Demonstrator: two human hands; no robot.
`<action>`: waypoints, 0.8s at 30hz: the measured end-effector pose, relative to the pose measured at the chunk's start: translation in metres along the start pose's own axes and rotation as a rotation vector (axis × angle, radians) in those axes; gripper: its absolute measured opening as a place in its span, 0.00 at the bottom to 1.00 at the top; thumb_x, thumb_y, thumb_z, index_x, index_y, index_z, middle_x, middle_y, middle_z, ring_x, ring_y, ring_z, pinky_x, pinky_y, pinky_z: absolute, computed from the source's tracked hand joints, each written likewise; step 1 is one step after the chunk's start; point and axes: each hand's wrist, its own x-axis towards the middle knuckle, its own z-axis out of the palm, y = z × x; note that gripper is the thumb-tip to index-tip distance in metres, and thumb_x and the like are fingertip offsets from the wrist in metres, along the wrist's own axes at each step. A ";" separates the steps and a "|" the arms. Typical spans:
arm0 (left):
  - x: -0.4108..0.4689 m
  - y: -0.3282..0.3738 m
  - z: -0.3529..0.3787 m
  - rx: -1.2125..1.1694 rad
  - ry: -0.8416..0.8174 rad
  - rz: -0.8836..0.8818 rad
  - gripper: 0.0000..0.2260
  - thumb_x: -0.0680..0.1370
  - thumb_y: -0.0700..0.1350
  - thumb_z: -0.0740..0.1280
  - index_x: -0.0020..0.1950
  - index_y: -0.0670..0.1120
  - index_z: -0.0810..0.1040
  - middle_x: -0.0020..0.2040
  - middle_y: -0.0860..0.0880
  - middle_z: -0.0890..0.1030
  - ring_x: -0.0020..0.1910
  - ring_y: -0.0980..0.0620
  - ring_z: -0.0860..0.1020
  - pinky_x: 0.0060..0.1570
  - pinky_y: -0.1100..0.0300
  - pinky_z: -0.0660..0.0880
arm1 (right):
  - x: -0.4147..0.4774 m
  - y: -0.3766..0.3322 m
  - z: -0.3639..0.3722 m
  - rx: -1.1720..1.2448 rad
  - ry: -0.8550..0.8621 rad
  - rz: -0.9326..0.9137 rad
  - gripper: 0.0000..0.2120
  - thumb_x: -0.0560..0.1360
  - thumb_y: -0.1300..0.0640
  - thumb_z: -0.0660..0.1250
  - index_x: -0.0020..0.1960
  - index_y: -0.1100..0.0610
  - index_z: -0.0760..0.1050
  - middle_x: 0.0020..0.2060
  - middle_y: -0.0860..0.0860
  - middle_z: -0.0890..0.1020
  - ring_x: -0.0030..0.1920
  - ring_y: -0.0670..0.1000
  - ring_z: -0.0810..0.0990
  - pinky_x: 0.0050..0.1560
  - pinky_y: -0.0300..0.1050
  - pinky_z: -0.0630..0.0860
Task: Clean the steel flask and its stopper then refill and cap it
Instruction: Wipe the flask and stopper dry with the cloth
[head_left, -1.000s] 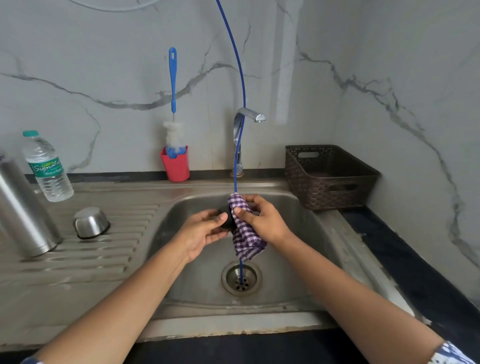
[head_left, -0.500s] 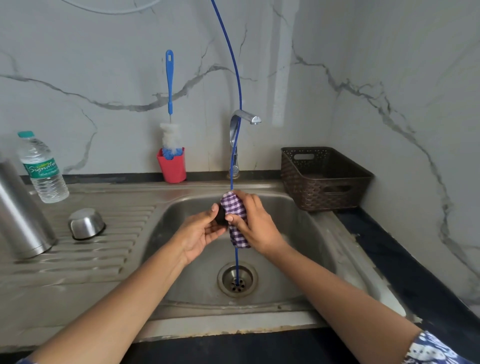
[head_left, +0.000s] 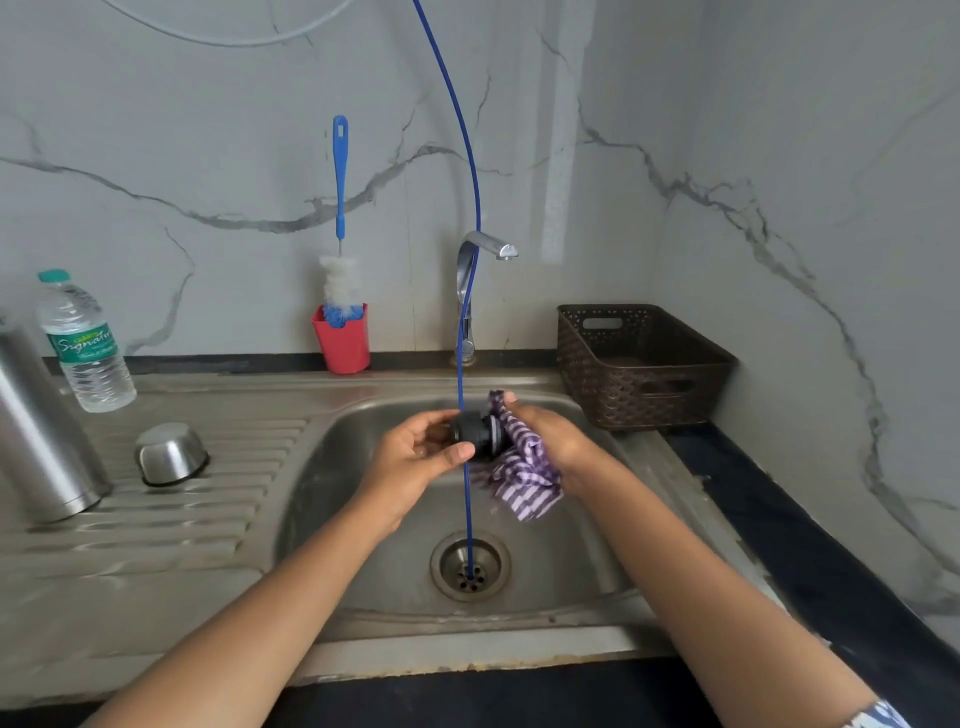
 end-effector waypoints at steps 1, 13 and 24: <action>0.000 0.001 0.001 -0.068 0.024 -0.037 0.16 0.72 0.33 0.71 0.58 0.45 0.78 0.47 0.48 0.83 0.45 0.55 0.82 0.48 0.61 0.80 | -0.001 -0.001 -0.006 0.023 0.025 -0.003 0.25 0.77 0.43 0.63 0.60 0.64 0.72 0.50 0.65 0.82 0.49 0.66 0.82 0.55 0.62 0.78; 0.004 0.006 -0.016 -0.492 0.128 -0.190 0.11 0.72 0.43 0.67 0.52 0.41 0.78 0.45 0.44 0.83 0.41 0.51 0.82 0.36 0.63 0.79 | -0.012 0.002 0.013 -0.885 0.144 -0.921 0.19 0.77 0.62 0.64 0.67 0.54 0.73 0.56 0.51 0.80 0.56 0.49 0.78 0.56 0.39 0.72; 0.005 0.003 -0.022 -0.477 0.094 -0.182 0.13 0.70 0.44 0.68 0.53 0.40 0.78 0.46 0.44 0.84 0.42 0.51 0.83 0.37 0.63 0.79 | -0.008 -0.003 0.032 -0.909 0.379 -0.954 0.19 0.77 0.60 0.64 0.68 0.53 0.73 0.56 0.51 0.78 0.55 0.51 0.78 0.53 0.45 0.75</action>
